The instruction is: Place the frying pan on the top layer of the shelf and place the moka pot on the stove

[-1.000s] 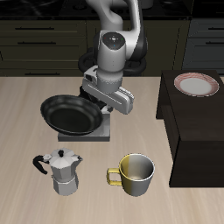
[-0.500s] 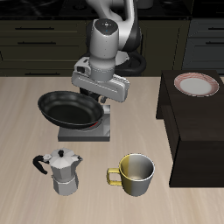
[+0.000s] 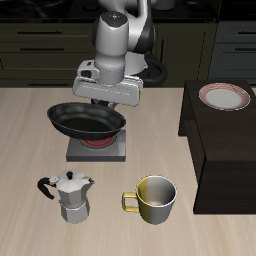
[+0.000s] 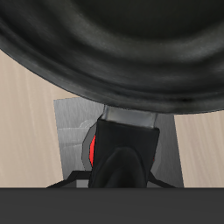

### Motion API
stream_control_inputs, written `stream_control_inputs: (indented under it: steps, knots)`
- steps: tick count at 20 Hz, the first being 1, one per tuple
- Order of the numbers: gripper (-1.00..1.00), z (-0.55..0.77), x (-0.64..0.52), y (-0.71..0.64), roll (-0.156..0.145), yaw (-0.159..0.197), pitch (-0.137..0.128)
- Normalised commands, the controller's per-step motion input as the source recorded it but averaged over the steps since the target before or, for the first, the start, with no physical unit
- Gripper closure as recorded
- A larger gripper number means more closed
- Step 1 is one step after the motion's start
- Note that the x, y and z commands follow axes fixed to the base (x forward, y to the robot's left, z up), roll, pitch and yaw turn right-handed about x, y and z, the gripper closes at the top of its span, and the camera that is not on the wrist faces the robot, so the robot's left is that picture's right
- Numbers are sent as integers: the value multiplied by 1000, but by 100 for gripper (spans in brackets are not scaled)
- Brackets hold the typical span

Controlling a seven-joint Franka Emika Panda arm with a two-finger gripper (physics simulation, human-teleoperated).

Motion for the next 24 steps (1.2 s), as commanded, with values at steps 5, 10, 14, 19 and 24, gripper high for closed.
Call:
stream_control_inputs:
  steps: [5,10,14,19,24]
  knots:
    - [100,188,45,-49,13,155,-38]
    - [100,39,13,64,2,126,-29]
    - [100,86,19,60,-1,78,-26]
    - [100,-31,-6,187,22,160,-22]
    - [100,35,11,137,18,103,-34]
